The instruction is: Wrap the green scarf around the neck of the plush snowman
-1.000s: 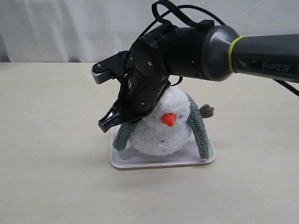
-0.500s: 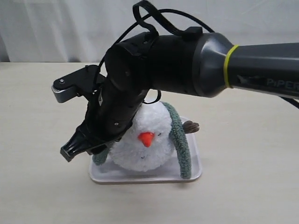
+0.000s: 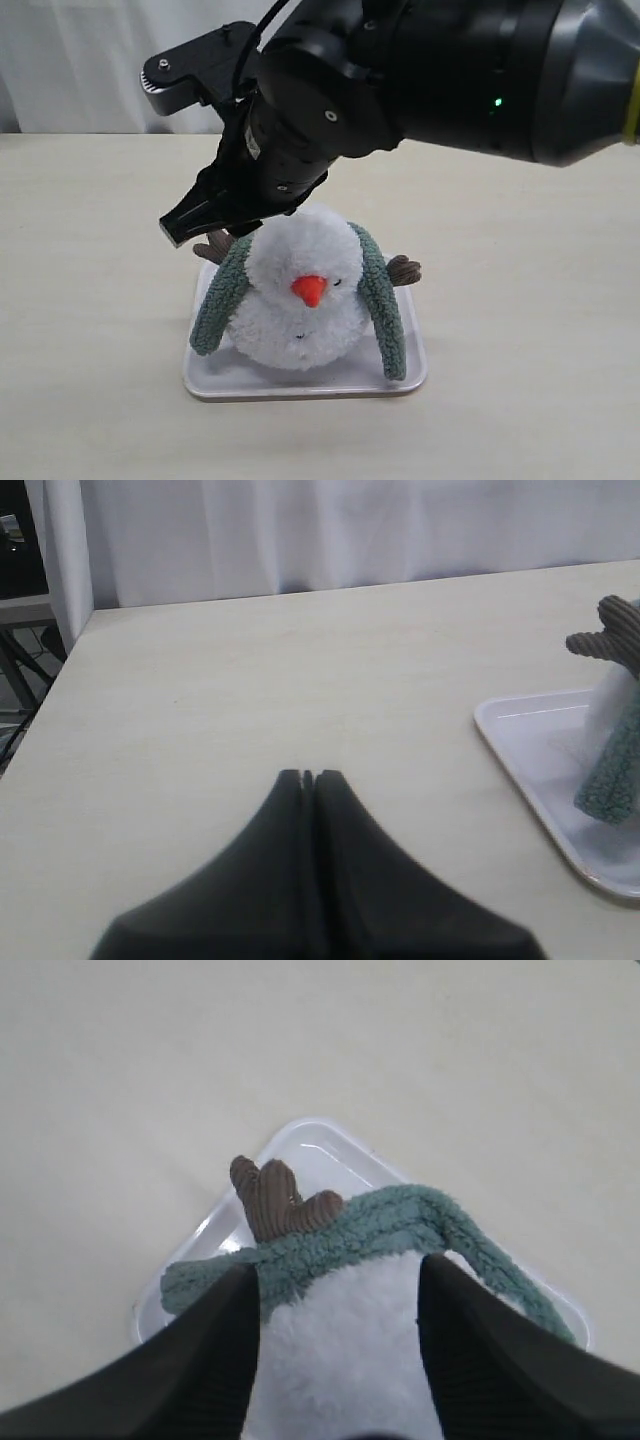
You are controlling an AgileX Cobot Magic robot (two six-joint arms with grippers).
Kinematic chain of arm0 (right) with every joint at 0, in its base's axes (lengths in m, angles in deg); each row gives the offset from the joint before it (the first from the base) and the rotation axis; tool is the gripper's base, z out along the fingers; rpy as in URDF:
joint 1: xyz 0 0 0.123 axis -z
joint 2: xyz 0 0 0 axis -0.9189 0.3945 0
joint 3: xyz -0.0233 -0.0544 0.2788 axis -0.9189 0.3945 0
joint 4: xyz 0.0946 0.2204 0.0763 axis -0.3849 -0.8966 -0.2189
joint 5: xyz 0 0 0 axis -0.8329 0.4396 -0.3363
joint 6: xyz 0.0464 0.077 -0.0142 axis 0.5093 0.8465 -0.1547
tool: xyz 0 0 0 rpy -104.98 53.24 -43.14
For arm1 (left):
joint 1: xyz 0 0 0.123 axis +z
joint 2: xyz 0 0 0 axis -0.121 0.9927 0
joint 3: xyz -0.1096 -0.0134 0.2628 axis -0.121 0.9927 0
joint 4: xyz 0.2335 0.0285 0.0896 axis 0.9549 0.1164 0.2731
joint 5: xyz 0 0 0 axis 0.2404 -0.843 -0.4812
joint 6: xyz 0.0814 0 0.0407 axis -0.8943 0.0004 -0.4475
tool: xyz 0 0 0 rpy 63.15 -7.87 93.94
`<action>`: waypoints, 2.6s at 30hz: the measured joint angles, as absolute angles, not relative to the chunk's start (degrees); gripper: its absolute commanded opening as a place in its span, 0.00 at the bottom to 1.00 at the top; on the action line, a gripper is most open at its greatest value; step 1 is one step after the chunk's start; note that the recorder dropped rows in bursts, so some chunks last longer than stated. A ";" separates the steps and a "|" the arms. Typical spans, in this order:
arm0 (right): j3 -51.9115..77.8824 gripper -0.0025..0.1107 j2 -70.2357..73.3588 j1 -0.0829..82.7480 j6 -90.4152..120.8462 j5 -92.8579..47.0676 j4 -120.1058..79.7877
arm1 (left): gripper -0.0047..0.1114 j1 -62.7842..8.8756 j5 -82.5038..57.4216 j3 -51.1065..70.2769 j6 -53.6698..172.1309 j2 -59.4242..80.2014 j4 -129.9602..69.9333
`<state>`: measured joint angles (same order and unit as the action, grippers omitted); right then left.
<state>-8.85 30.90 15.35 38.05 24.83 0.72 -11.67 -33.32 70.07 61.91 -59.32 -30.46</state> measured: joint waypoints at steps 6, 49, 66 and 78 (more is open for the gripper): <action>-8.75 0.44 26.07 12.12 40.79 28.97 1.41 | 0.04 -11.67 -33.32 70.07 61.91 -59.32 -30.46; 4.41 0.22 32.64 11.84 51.64 22.07 23.85 | 0.04 -11.67 -33.32 70.07 61.91 -59.32 -30.46; 4.50 0.06 33.37 11.84 60.14 21.02 34.35 | 0.04 -11.67 -33.32 70.07 61.91 -59.32 -30.46; 4.50 0.06 35.61 14.59 67.22 20.93 38.01 | 0.04 -11.67 -33.32 70.07 61.91 -59.32 -30.46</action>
<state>4.50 35.61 14.59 67.22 20.93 38.01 -11.67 -33.32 70.07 61.91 -59.32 -30.46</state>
